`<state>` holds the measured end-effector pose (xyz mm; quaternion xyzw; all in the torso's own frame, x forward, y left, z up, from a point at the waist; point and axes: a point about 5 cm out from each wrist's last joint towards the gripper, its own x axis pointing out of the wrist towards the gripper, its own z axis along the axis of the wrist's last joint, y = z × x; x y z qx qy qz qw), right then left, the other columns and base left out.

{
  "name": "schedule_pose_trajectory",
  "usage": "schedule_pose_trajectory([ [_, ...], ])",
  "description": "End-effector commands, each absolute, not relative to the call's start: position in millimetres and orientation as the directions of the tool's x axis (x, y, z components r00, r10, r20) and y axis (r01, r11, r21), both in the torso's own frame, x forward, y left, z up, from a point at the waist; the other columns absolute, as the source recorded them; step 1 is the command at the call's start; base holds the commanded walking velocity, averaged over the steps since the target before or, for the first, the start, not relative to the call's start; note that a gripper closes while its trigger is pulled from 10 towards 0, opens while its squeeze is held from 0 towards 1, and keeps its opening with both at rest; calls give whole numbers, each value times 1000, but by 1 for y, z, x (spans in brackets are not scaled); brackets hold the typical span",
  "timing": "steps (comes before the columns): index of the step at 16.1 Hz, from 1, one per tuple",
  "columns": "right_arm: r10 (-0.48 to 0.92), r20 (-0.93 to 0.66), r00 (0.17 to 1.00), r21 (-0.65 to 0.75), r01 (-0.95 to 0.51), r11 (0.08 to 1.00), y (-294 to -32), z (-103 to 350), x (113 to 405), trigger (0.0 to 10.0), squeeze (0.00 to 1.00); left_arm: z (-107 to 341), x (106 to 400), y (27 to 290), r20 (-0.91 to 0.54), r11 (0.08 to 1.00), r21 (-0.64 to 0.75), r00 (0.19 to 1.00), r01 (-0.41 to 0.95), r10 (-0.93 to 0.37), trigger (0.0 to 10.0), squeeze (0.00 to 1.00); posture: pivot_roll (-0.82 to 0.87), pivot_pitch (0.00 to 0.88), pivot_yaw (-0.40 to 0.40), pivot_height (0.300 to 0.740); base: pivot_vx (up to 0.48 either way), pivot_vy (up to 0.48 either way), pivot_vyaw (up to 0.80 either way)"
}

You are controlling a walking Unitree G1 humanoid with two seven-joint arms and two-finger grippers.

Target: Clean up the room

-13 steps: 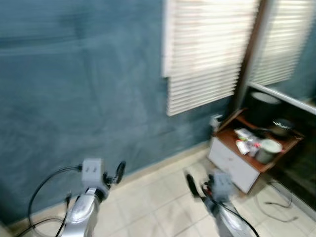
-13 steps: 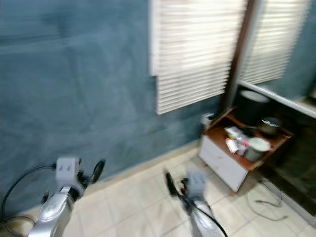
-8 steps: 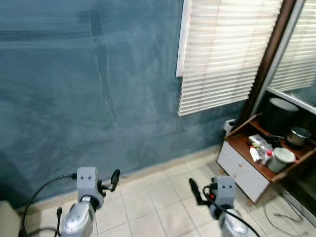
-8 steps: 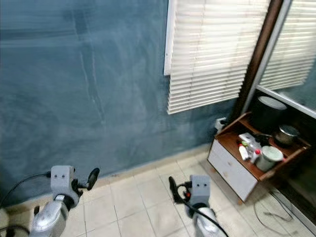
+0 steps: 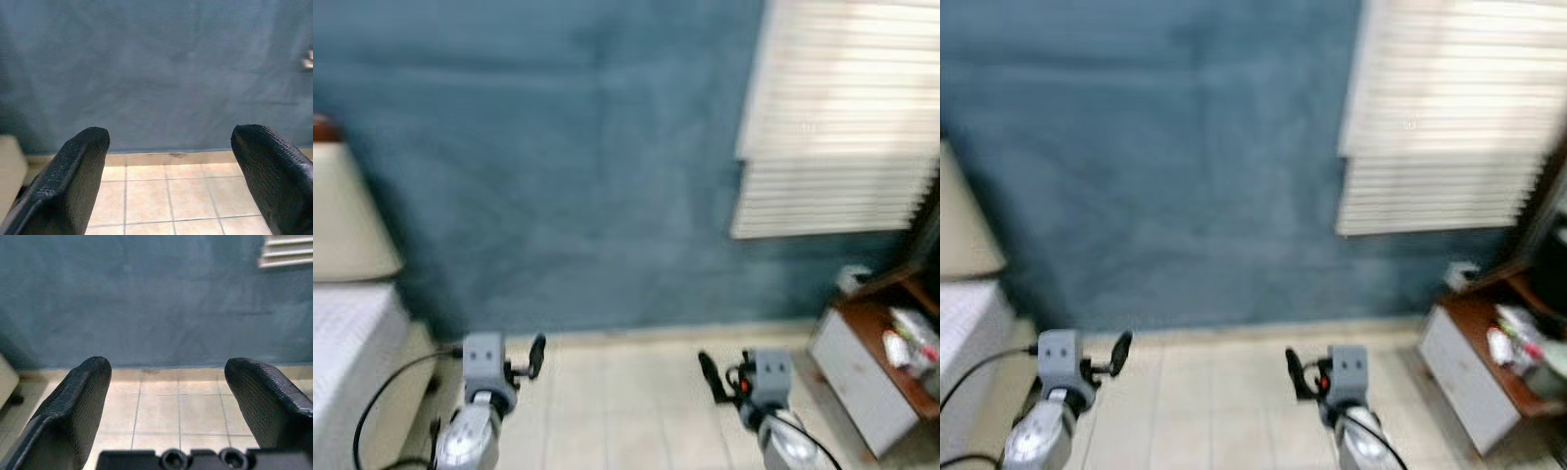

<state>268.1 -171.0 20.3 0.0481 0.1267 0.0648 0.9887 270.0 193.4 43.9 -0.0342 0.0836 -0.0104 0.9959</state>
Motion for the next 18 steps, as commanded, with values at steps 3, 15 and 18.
schedule_pose_trajectory([
  [3, 149, -241, 959, 105, -127, 986, -171, 20, 273, 10000, 0, 48, 278, 189, -149, 999, -43, 988, 31, -37, 10000, 0, -11, 0, -47, 740, 0, 0, 540],
  [15, 140, -219, 966, 94, -122, 988, -169, 24, 285, 10000, 0, 51, 285, 189, -141, 999, 1, 989, -35, 35, 10000, 0, -1, 0, -52, 740, 0, -188, 428],
  [18, 162, -222, 962, 102, -142, 985, -163, 21, 282, 10000, 0, 51, 284, 192, -131, 997, 47, 990, -55, 61, 10000, 0, 7, 0, -59, 740, 0, -480, 677],
])
